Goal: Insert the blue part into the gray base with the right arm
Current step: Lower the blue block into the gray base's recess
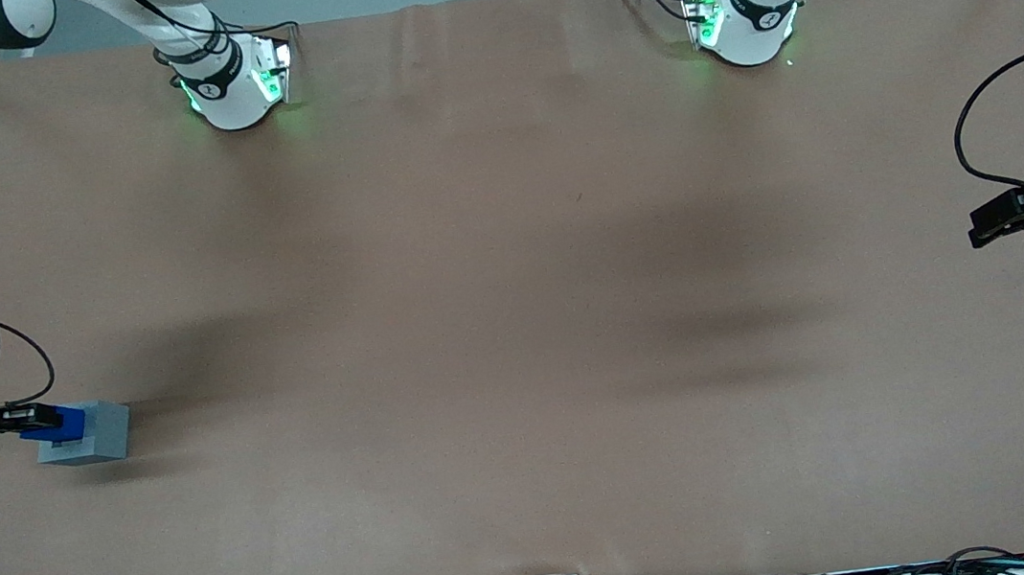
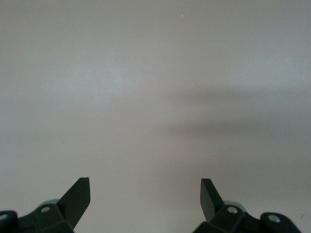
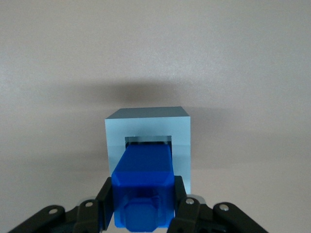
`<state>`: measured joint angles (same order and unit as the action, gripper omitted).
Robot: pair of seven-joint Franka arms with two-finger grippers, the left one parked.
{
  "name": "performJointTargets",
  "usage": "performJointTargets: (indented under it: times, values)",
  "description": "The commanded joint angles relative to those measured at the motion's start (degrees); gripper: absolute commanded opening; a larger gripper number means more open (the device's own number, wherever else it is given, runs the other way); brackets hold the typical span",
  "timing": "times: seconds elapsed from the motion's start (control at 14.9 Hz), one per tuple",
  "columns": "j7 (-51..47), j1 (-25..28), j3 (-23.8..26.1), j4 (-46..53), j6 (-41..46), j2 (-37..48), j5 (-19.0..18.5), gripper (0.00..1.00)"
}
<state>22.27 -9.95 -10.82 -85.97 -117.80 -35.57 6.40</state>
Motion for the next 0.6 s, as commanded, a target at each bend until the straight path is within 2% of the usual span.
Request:
performJointTargets:
  times: [0.0,0.54]
  values:
    - [-0.38,-1.04,0.71,1.42,0.2,-1.34,0.8,0.01]
    - [-1.53,-0.77,0.71,3.0,0.29,-2.4,0.71,0.01]
